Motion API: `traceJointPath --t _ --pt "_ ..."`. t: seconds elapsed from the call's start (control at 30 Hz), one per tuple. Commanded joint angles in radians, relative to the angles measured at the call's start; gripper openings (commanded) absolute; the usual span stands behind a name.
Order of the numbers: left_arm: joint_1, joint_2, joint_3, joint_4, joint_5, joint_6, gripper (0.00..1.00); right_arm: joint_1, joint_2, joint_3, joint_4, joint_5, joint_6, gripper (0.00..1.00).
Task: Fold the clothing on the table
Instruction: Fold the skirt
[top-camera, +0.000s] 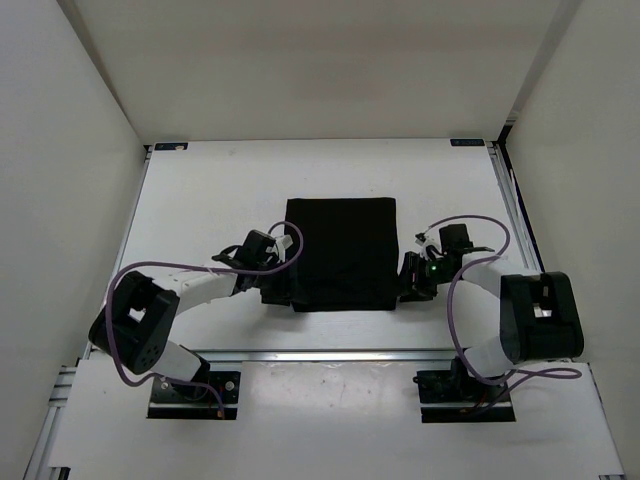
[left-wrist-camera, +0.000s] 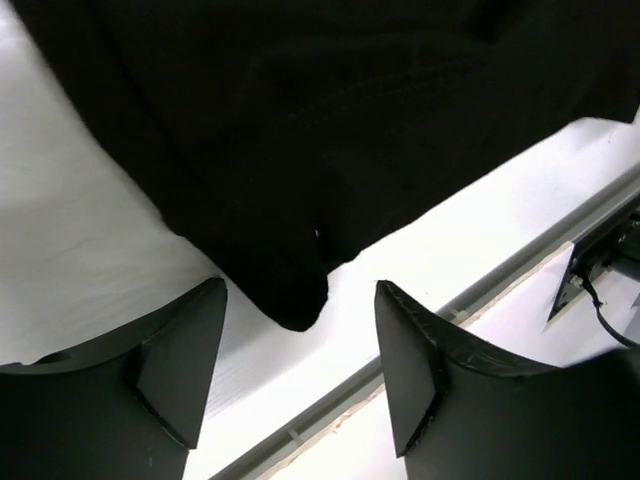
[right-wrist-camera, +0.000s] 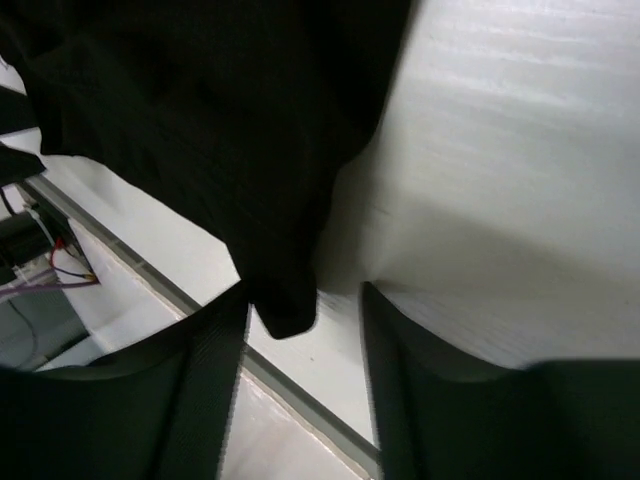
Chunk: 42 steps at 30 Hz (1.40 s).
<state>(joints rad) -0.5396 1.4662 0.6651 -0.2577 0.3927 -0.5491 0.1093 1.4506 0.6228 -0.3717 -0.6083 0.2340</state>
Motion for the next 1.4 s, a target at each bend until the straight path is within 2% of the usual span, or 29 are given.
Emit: traceJointPath --t 0.0,0.1,0.2,0.27,0.3,0.33,0.5,0.57,0.87,1.17,1.37 --pt "-0.01 -0.014 -0.025 0.063 0.037 -0.043 0.71 0.015 0.037 0.051 0.025 -0.002 -0.027 0.51" --pt "-0.006 -0.01 -0.035 0.058 0.045 -0.044 0.65 0.03 0.057 0.075 0.025 0.005 -0.039 0.34" --pt "-0.002 -0.023 -0.048 0.074 0.049 -0.055 0.65 0.036 0.074 0.097 0.022 0.013 -0.05 0.25" --pt "0.001 -0.024 -0.05 0.078 0.041 -0.054 0.64 0.036 0.077 0.101 0.013 0.015 -0.055 0.12" --pt "0.003 -0.03 -0.048 0.08 0.046 -0.061 0.61 0.041 0.079 0.107 0.008 0.019 -0.064 0.01" --pt "0.009 -0.026 -0.05 0.08 0.049 -0.057 0.59 0.038 0.08 0.104 0.004 0.012 -0.07 0.0" --pt "0.007 -0.061 -0.073 0.097 0.083 -0.075 0.13 0.047 0.048 0.117 -0.029 0.012 -0.105 0.0" --pt "0.001 -0.087 -0.088 0.1 0.084 -0.081 0.02 0.04 0.031 0.115 -0.048 0.013 -0.146 0.0" --pt "0.007 -0.316 -0.148 0.074 0.089 -0.114 0.0 0.021 -0.094 0.121 -0.179 -0.018 -0.301 0.0" --pt "0.053 -0.595 -0.186 0.08 0.184 -0.216 0.0 -0.046 -0.153 0.19 -0.374 -0.137 -0.424 0.0" --pt "0.093 -0.627 -0.16 0.086 0.224 -0.241 0.0 -0.068 -0.16 0.259 -0.412 -0.166 -0.444 0.0"
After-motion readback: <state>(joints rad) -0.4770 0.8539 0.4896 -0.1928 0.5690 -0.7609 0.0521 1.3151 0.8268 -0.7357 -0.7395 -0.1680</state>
